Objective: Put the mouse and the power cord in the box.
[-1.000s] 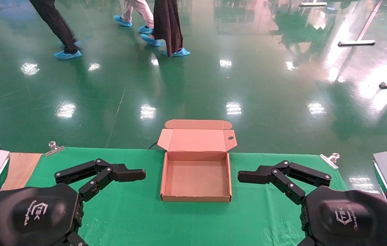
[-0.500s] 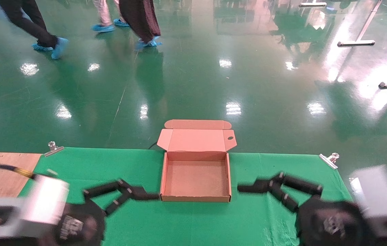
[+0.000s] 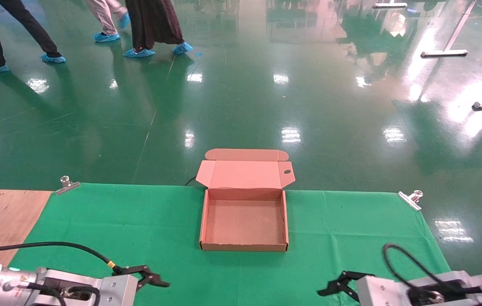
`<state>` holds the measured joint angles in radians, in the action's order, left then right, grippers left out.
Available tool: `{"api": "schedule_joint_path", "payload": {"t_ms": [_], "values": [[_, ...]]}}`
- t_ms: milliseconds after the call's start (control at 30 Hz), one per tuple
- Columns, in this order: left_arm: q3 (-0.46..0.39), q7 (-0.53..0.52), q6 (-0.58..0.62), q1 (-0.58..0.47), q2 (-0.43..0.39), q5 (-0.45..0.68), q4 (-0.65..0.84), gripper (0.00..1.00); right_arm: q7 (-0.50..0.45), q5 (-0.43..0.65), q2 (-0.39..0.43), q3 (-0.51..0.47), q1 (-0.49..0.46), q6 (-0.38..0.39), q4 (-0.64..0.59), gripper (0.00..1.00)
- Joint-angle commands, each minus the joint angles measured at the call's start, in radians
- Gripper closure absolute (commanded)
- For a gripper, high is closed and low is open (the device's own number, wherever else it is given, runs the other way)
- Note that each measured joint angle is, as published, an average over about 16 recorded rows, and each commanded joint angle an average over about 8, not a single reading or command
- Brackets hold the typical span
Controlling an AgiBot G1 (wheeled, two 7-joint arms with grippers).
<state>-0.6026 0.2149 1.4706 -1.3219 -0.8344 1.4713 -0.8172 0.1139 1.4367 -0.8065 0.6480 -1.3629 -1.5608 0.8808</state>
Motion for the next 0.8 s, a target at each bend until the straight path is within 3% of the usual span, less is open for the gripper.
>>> {"api": "schedule_joint_path", "payload": {"t_ms": [33,400,800], "values": [[-0.031,0.055,-0.012,-0.031,-0.024,0.074,0.066,0.0,0.038,0.081,-0.025,0.044,-0.043,0.002,-0.052,0.0],[-0.135,0.33,-0.145,-0.217,-0.108,0.315,0.424,0.0,0.198,0.436,-0.213,0.24,-0.234,0.061,-0.324,0.0],[-0.183,0.476,-0.359,-0.258,-0.156,0.423,0.644,0.0,0.355,0.522,-0.332,0.284,-0.271,0.216,-0.59,0.0]]}}
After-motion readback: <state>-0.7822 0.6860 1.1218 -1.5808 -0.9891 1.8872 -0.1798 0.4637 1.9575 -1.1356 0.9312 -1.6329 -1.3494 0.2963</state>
